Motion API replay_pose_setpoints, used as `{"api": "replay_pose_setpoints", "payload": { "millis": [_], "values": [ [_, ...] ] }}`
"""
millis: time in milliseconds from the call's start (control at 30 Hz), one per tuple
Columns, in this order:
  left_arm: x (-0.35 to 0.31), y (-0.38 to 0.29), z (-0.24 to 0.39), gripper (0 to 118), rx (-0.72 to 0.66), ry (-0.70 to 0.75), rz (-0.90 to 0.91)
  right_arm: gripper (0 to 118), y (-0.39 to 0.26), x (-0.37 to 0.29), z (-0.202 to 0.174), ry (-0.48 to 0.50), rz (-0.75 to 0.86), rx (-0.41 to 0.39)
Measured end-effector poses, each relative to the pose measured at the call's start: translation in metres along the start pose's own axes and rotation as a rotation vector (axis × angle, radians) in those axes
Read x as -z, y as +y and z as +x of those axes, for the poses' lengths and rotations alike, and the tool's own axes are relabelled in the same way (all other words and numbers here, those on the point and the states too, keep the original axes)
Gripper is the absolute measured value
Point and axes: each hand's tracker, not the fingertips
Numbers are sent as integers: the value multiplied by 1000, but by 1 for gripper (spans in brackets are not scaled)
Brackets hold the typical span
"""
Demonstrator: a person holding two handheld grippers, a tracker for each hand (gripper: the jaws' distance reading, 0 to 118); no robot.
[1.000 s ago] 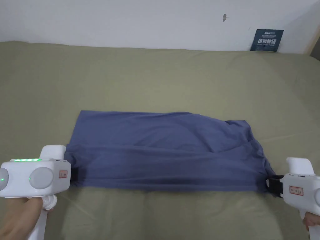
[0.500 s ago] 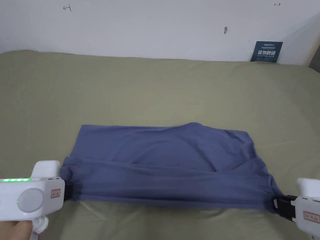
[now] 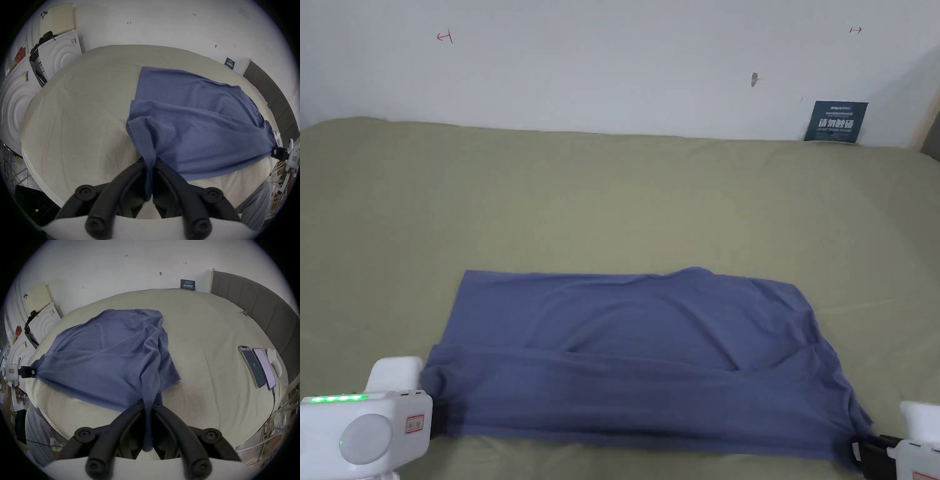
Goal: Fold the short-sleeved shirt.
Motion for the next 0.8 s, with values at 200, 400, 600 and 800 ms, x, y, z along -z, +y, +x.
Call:
{"api": "replay_pose_setpoints", "payload": {
  "millis": [200,400,600,800],
  "values": [
    [-16,10,-3,113,11,-10,92,104,21,-36,-15,-77,85,-33],
    [-28,55,19,15,34,-57,159,42,66,-31,-36,-78,215,-32],
    [1,104,26,0,61,-55,157,0,118,6,-54,-72,227,-13],
    [53,161,22,0,31,-15,124,0,154,58,-59,-102,217,-24]
  ]
}}
